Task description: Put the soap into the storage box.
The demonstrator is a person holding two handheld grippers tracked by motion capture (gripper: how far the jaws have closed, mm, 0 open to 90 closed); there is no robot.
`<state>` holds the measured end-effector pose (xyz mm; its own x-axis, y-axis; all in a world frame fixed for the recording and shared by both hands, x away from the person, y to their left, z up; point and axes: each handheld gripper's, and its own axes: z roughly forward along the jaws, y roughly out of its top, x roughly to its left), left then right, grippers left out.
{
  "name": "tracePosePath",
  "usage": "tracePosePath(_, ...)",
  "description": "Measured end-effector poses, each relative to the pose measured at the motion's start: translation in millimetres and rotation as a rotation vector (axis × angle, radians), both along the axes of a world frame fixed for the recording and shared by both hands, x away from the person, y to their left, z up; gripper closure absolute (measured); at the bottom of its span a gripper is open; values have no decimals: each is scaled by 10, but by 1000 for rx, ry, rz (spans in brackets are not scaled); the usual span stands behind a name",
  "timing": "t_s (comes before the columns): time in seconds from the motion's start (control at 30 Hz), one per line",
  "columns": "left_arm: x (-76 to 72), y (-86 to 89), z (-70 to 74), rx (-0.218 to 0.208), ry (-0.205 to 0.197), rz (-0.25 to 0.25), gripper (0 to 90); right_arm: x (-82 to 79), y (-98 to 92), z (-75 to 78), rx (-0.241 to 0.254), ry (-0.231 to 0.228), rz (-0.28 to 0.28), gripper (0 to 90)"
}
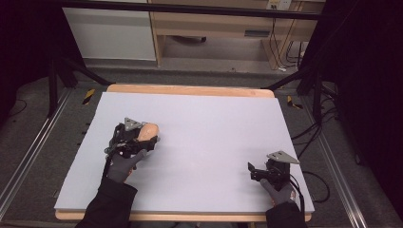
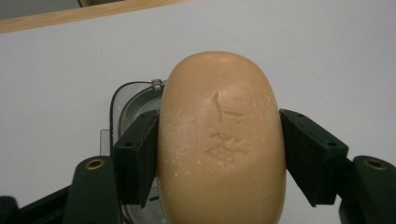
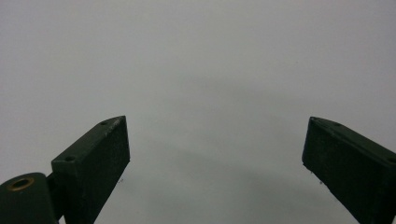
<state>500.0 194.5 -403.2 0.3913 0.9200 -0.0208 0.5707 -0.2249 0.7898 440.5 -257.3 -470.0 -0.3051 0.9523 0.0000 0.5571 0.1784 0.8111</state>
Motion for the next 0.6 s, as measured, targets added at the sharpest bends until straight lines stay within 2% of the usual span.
tracePosePath(0.3, 86, 38, -66, 5, 13, 19, 321, 3, 5, -2, 0, 1, 1, 77)
tracePosePath(0.6, 182, 50, -164, 29, 34, 36, 321, 9, 15, -11, -9, 3, 4, 78)
